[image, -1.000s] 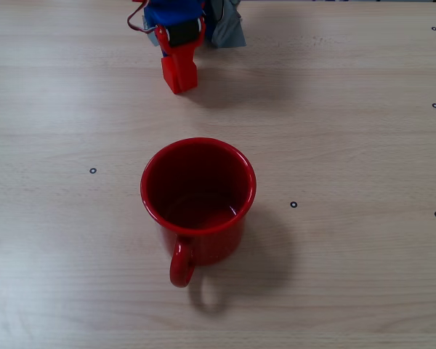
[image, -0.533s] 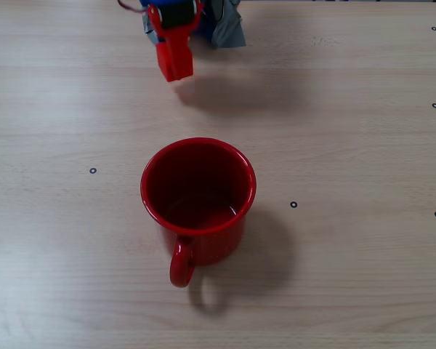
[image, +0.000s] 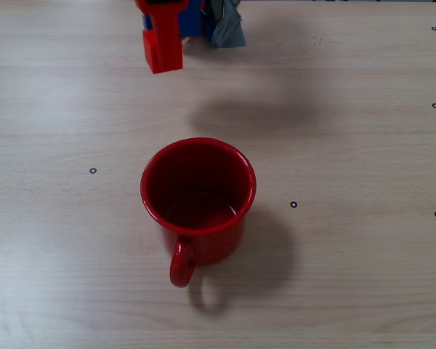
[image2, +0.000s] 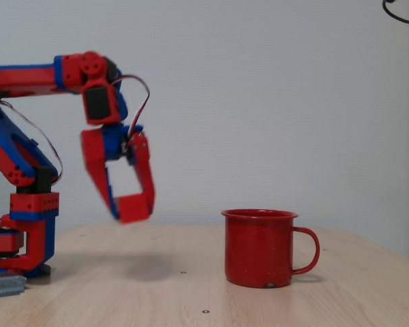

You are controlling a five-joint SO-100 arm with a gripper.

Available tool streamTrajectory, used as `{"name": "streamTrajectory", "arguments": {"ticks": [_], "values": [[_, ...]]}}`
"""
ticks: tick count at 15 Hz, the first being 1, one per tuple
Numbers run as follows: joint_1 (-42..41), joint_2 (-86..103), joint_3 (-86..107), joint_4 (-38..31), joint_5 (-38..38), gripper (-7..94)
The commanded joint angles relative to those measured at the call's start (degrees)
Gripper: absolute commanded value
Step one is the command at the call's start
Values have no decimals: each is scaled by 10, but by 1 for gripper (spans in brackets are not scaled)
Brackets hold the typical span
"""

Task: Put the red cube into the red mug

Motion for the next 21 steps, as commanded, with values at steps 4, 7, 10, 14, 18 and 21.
{"name": "streamTrajectory", "arguments": {"ticks": [4, 7, 10, 14, 18, 21], "values": [[-9, -84, -265, 68, 81, 0], [-35, -136, -403, 143, 119, 0], [-54, -186, -508, 197, 137, 0], [-68, -217, -529, 207, 148, 0], [-97, -330, -622, 202, 192, 0], [-121, -453, -701, 170, 226, 0]]}}
